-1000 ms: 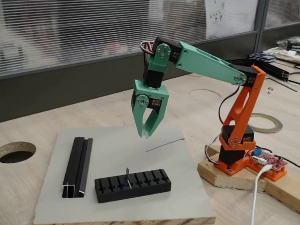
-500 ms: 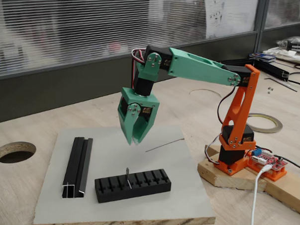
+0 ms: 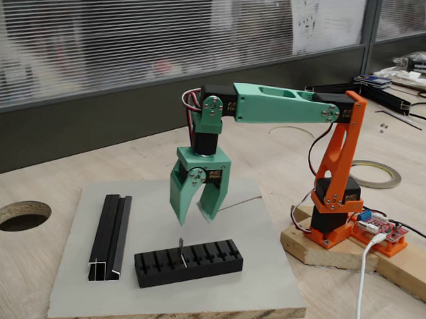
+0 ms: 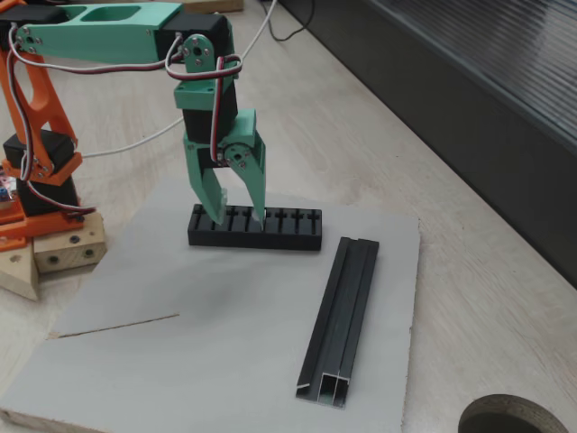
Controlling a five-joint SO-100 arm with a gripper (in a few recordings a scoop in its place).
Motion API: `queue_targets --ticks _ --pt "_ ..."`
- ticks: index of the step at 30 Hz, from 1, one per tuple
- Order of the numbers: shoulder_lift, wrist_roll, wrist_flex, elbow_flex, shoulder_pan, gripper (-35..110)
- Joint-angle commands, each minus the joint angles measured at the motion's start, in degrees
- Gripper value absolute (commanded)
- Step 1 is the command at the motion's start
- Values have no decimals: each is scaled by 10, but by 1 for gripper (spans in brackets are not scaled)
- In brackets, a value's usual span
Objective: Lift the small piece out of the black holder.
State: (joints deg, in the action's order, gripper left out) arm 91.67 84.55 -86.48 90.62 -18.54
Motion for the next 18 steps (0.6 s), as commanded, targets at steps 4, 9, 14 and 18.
queue_targets --ticks 4,9,14,18 --pt "13 -2 5 5 -6 37" --pt "13 -2 52 5 -7 36" --pt "13 0 66 6 -8 36" --pt "12 62 68 9 -28 36"
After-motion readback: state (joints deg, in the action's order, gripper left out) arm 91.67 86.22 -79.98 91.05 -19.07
